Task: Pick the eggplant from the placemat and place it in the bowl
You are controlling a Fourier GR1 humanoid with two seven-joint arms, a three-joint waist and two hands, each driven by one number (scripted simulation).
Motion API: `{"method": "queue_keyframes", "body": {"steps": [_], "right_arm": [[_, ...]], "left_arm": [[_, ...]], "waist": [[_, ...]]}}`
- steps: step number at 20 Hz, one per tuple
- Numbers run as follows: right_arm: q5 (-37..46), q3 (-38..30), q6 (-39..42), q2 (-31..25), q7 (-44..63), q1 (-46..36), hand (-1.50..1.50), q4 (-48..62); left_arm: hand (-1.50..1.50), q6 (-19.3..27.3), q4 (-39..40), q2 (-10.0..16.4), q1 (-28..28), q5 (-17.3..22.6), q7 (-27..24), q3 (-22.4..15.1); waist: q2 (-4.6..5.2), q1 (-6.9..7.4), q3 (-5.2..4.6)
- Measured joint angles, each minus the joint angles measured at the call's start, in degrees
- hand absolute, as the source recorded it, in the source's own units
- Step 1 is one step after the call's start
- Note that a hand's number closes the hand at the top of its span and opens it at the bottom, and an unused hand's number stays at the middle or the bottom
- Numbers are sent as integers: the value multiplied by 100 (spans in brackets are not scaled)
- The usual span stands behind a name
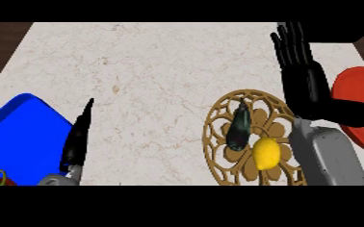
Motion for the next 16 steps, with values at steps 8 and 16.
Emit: {"method": "queue_keyframes", "body": {"steps": [8,16], "right_arm": [[922,-50,-154,-1191,1141,261,-150,539],[2510,502,-1213,-1761,3262,1237,-150,402]], "left_arm": [[0,67,-1876,1419,1902,-234,388,403],[0,-63,-2433,1050,939,410,49,793]], "waist": [[-132,-160,87],[-150,-560,-30]]}}
